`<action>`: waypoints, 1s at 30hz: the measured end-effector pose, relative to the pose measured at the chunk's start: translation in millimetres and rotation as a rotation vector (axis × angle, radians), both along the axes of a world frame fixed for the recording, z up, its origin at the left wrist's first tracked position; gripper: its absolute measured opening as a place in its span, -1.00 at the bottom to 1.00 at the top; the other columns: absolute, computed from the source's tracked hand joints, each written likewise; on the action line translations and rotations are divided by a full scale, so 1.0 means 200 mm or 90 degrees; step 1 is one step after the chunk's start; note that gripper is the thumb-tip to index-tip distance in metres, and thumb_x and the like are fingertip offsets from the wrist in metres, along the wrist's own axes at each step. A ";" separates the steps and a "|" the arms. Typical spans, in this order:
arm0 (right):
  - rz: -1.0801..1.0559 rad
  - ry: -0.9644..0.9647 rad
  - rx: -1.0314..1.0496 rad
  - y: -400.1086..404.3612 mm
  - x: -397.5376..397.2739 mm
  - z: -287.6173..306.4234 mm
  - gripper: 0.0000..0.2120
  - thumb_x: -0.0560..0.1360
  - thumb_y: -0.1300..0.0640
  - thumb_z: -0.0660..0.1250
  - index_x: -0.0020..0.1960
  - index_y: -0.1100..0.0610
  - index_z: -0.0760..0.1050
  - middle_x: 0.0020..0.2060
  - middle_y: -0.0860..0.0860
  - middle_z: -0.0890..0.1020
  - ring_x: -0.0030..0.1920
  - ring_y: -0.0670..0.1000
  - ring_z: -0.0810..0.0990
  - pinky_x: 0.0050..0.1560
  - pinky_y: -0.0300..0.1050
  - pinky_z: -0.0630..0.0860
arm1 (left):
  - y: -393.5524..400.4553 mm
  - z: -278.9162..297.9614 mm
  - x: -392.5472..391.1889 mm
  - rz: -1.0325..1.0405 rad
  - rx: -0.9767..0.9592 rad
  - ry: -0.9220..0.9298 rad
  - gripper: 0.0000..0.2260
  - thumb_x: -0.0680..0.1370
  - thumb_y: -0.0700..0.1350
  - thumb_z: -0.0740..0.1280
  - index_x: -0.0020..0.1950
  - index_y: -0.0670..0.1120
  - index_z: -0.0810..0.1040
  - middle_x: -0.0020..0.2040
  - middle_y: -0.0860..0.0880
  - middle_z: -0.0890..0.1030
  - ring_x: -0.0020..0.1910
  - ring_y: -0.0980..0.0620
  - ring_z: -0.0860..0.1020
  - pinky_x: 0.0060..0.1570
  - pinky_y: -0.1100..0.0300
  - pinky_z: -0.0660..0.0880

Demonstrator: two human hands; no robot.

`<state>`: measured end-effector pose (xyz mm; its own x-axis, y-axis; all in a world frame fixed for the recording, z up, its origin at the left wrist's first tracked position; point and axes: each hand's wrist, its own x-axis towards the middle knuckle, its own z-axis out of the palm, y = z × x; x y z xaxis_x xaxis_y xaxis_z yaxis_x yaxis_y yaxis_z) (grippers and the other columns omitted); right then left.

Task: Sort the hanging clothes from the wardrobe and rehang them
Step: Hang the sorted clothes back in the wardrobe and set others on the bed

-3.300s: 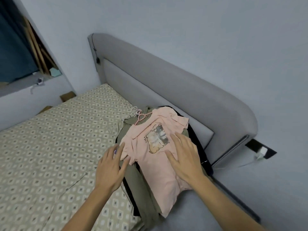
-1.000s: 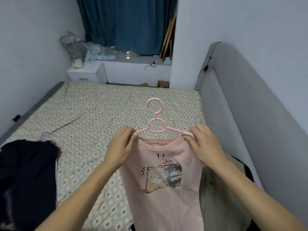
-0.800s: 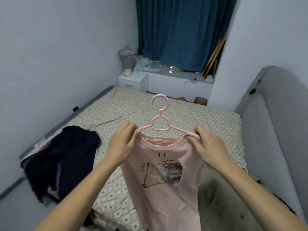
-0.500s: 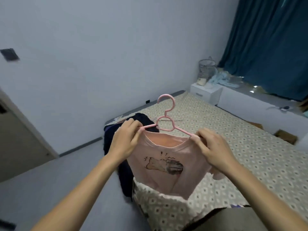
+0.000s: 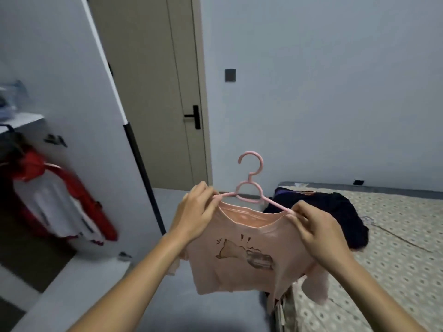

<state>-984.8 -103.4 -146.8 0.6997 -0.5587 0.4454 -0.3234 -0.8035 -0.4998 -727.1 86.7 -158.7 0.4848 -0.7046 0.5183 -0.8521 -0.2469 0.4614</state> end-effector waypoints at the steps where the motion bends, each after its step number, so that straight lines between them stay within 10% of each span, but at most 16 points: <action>1: 0.021 -0.005 0.002 0.03 0.11 -0.01 -0.79 0.60 -0.03 0.39 -0.13 -0.07 0.40 -0.33 -0.18 0.52 -0.28 -0.11 0.50 -0.32 -0.03 0.45 | 0.06 -0.01 0.07 0.019 -0.006 0.006 -0.72 0.71 0.17 0.15 0.02 0.05 0.55 -0.08 0.14 0.43 -0.08 0.11 0.48 -0.03 0.03 0.47; 25: 0.643 0.088 0.101 0.72 2.12 -0.19 -0.79 0.59 0.01 0.45 -0.19 -0.03 0.52 -0.39 -0.08 0.53 -0.36 -0.04 0.50 -0.34 -0.15 0.33 | 1.26 -0.45 1.10 0.579 -0.064 0.119 -0.89 0.68 0.15 0.26 0.12 0.21 0.57 0.05 0.28 0.47 0.03 0.21 0.54 -0.10 0.05 0.63; 30: 0.722 0.071 0.096 0.74 2.52 -0.20 -0.74 0.61 -0.08 0.40 -0.20 -0.06 0.45 -0.38 -0.13 0.51 -0.36 -0.06 0.49 -0.37 -0.17 0.32 | 1.23 -0.42 1.33 0.653 -0.073 0.164 -0.58 0.59 0.42 0.12 0.26 0.26 0.57 0.12 0.38 0.43 0.18 0.23 0.49 0.13 0.09 0.59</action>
<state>-480.5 44.8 -187.7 0.8657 0.3750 0.3317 0.4991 -0.5952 -0.6298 -461.1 332.3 -242.4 0.9234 0.1494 0.3535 -0.1354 -0.7351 0.6643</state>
